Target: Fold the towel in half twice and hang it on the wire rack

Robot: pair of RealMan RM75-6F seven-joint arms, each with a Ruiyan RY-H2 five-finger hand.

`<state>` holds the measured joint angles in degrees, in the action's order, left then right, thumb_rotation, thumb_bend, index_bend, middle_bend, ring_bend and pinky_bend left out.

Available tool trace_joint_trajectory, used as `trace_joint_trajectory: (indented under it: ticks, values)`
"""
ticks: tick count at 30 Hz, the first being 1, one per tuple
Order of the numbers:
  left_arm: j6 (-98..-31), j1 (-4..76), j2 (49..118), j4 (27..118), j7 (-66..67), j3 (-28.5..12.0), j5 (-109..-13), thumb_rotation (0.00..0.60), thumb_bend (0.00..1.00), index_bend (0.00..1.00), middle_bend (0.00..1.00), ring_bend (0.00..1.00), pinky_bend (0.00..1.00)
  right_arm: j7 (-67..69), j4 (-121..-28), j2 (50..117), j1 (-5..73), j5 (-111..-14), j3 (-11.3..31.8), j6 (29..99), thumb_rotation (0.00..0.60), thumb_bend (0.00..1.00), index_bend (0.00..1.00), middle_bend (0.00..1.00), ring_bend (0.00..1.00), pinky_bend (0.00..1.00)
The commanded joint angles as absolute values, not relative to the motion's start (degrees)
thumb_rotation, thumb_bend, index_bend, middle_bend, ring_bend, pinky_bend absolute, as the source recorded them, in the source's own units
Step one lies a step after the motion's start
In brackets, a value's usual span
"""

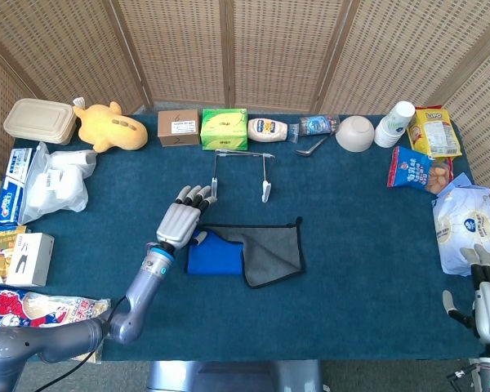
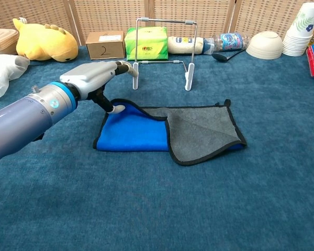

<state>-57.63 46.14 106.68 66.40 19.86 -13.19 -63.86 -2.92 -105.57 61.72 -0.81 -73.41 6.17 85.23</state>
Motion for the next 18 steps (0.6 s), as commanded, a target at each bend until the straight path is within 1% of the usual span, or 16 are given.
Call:
trace_joint_trajectory:
  ticks: [1, 8, 12, 18]
  values:
    - [-57.43, 46.46, 107.22, 65.66, 20.58, -13.30, -63.75, 0.600, 0.42, 0.15, 0.02, 0.00, 0.00, -2.91, -105.62, 61.64, -0.89, -73.45, 6.16, 85.35, 0.600, 0.38, 0.11, 0.03, 0.00, 0.00]
    - [-57.73, 46.44, 107.30, 66.18, 20.54, -13.62, -64.03, 0.600, 0.42, 0.14, 0.02, 0.00, 0.00, -2.84, -105.72, 61.50, -1.01, -73.57, 6.17, 85.50, 0.600, 0.38, 0.12, 0.03, 0.00, 0.00]
    - [-59.55, 45.36, 105.51, 69.25, 17.65, -13.03, -66.89, 0.600, 0.42, 0.14, 0.03, 0.00, 0.00, -2.90, -105.94, 61.29, -0.93, -73.84, 6.23, 85.50, 0.600, 0.38, 0.12, 0.03, 0.00, 0.00]
    - [-61.76, 42.74, 100.89, 76.54, 16.22, -11.06, -69.55, 0.600, 0.42, 0.14, 0.03, 0.00, 0.00, -3.53, -106.11, 61.30, -0.11, -74.28, 6.28, 84.50, 0.600, 0.38, 0.11, 0.03, 0.00, 0.00]
